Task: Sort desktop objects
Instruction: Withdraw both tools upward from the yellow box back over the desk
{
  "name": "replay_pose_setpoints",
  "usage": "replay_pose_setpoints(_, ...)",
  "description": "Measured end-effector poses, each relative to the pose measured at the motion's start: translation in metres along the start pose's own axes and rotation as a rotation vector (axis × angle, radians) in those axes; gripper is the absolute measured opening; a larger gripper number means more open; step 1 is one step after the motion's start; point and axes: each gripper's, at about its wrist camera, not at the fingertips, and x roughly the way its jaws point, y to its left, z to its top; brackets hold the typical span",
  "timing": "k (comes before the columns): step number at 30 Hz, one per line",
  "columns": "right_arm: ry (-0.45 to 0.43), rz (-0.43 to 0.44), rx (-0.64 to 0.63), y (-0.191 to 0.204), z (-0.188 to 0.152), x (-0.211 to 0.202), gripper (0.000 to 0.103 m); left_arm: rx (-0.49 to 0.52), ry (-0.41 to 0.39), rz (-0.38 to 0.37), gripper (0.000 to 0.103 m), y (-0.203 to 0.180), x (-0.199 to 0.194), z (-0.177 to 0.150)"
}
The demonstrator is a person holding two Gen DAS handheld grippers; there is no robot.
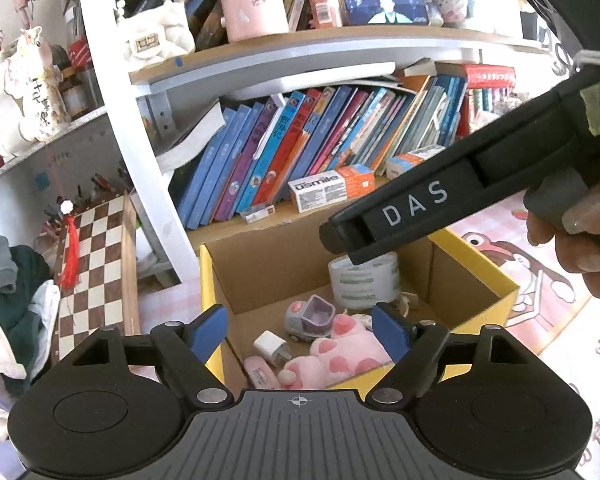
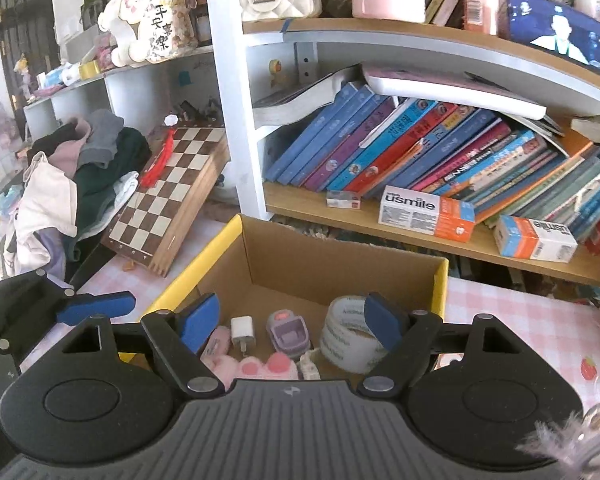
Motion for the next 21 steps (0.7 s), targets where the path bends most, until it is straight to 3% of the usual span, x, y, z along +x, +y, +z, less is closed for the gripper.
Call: replay_pose_setpoints(21, -0.059, -0.127, 0.032, 0.034, -0.060, -0.073, 0.083, -0.018, -0.048, -0.020, 0.086, 0.024, -0.068, -0.036)
